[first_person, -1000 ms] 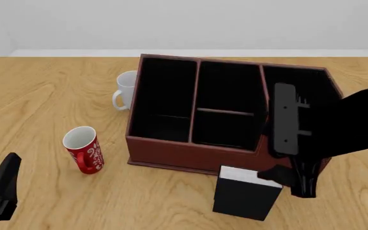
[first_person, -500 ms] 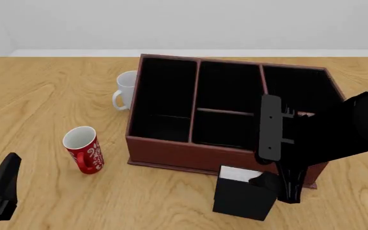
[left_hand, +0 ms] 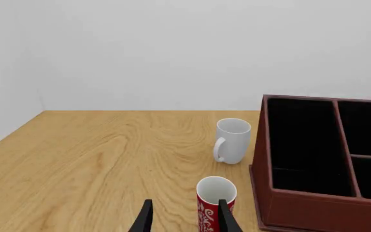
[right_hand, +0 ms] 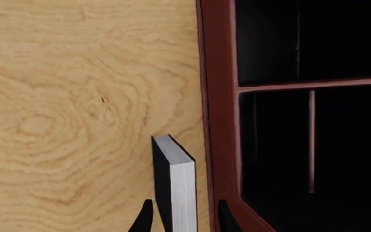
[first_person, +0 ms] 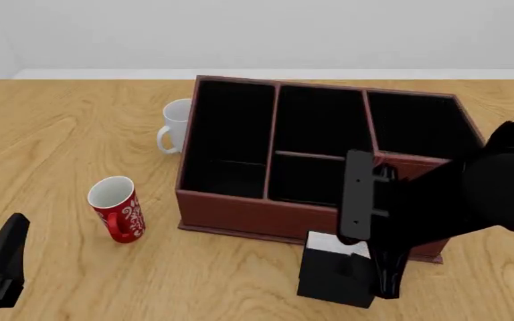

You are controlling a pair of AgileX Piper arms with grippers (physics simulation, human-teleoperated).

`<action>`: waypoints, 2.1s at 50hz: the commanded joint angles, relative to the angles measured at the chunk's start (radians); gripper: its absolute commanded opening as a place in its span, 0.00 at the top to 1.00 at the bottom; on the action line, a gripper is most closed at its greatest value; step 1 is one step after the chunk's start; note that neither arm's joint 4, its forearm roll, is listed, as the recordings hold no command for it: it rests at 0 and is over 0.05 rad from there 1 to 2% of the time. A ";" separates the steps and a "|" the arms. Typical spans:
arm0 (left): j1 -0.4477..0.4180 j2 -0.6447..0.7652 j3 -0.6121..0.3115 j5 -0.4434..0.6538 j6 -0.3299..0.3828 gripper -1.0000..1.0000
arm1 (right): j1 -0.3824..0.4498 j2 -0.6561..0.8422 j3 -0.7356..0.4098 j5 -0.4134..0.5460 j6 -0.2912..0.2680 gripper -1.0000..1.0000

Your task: Pick up the book and place it in the right compartment of the caddy.

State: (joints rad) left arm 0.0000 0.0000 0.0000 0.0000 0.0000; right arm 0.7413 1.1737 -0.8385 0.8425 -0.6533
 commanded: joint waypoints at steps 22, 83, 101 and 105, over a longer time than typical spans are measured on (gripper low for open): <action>0.000 0.000 0.000 0.000 0.000 0.00 | 0.032 0.060 0.088 -0.107 0.085 0.00; 0.000 0.000 0.000 0.000 0.000 0.00 | -0.001 0.108 0.172 -0.260 0.078 1.00; 0.000 0.000 0.000 0.000 0.000 0.00 | -0.061 -0.037 0.113 -0.078 0.022 1.00; 0.000 0.000 0.000 0.000 0.000 0.00 | -0.080 -0.063 0.084 -0.031 -0.002 1.00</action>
State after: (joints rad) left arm 0.0000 0.0000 0.0000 0.0000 0.0000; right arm 0.7029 1.1767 -0.7038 0.7215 -0.6420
